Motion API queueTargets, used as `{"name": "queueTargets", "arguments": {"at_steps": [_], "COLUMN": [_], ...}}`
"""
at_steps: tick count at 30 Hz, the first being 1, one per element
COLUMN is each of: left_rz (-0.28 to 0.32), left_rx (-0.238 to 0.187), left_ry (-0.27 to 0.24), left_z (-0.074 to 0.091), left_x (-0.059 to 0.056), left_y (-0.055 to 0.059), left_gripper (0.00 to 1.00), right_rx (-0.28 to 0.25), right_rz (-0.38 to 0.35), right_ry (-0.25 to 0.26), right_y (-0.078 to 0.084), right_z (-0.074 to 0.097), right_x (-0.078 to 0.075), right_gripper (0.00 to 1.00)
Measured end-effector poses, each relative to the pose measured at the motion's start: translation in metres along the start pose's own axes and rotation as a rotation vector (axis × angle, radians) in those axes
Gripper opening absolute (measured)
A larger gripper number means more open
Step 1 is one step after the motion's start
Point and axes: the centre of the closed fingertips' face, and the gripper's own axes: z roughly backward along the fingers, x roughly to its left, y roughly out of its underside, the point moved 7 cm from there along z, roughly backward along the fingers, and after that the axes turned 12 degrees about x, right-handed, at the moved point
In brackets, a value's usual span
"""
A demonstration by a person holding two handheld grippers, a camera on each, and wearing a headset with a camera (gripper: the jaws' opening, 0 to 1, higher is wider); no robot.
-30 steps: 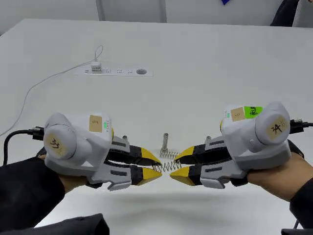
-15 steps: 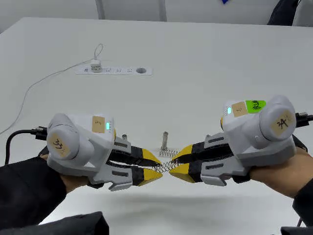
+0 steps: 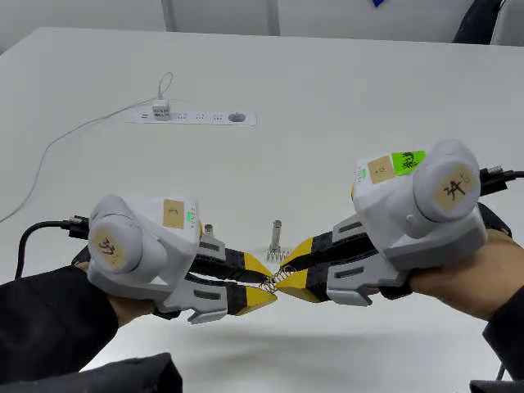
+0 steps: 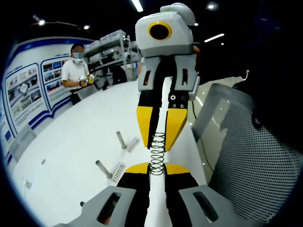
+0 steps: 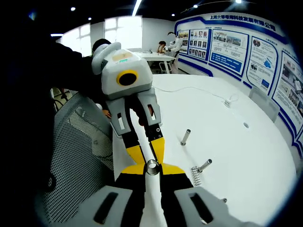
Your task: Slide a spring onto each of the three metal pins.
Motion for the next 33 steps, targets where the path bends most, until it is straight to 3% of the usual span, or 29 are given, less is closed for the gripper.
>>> {"name": "queueTargets", "arguments": {"at_steps": [12, 33], "left_rz": [0.04, 0.199], "left_rx": [-0.016, -0.008], "left_ry": [-0.02, -0.076], "left_z": [-0.001, 0.017], "left_x": [0.003, 0.011], "left_y": [0.002, 0.033], "left_gripper": [0.2, 0.4], "right_rx": [0.055, 0.102], "right_rz": [0.031, -0.001], "right_ry": [0.002, 0.069], "right_y": [-0.003, 0.01], "right_z": [0.006, 0.033], "right_x": [-0.009, -0.043], "right_gripper": [0.12, 0.12]}}
